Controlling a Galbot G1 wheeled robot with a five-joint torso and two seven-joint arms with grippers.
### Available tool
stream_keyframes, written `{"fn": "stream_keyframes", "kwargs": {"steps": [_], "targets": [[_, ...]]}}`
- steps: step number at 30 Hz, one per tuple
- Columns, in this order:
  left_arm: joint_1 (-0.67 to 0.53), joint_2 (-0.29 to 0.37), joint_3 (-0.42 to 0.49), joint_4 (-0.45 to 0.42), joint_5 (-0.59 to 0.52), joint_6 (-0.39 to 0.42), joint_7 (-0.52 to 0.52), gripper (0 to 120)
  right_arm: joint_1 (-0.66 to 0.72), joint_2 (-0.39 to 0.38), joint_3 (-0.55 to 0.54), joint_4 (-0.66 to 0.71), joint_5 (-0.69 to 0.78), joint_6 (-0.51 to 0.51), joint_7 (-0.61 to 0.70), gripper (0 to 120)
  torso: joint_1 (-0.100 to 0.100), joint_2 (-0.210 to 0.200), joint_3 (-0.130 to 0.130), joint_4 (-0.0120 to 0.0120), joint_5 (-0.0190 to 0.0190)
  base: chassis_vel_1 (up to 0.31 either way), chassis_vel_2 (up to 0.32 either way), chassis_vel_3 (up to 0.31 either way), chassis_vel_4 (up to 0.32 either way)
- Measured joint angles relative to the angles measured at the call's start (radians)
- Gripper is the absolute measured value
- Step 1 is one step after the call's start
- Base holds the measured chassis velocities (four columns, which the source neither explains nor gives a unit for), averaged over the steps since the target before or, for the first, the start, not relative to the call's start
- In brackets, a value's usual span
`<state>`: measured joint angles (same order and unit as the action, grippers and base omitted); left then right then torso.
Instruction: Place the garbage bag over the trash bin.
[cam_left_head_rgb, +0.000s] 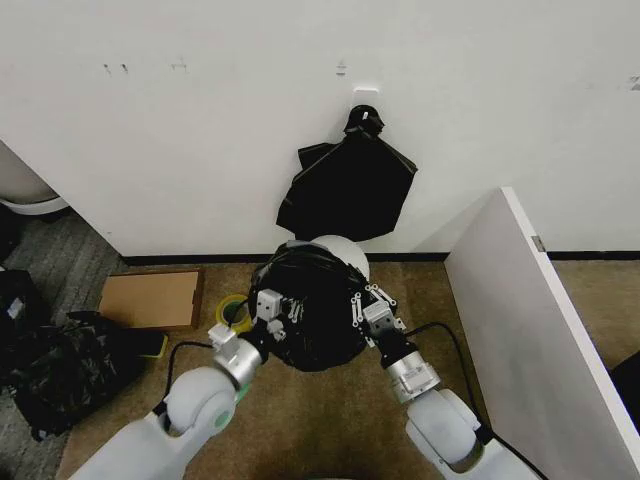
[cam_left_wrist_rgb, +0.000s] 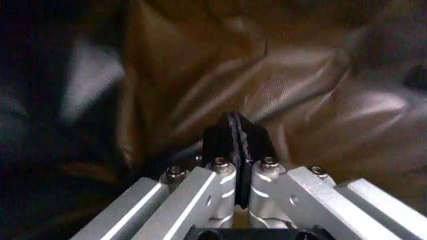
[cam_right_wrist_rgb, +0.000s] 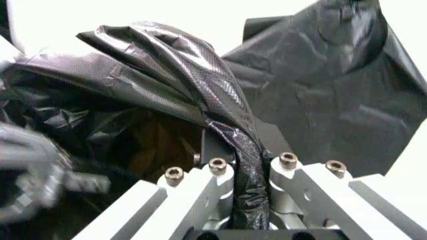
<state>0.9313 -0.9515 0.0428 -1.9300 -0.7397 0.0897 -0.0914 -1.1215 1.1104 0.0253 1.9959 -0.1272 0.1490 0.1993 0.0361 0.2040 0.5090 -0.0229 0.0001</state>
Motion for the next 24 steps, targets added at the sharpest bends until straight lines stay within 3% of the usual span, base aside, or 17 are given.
{"fn": "stream_keyframes", "kwargs": {"steps": [5,24], "targets": [[-0.068,-0.044,0.056,0.057,0.001,0.029,-0.052,0,-0.009,0.003,0.002,0.004,-0.037,0.022,-0.013,1,0.000,0.000,0.000,-0.0001,0.0000,0.000,0.000,0.000,0.000],[-0.191,-0.157,0.089,0.236,0.003,0.062,-0.092,0,-0.025,0.008,-0.012,0.026,-0.038,0.030,-0.031,1,0.000,0.000,0.000,-0.0001,-0.0001,0.000,0.000,0.000,0.000]]}}
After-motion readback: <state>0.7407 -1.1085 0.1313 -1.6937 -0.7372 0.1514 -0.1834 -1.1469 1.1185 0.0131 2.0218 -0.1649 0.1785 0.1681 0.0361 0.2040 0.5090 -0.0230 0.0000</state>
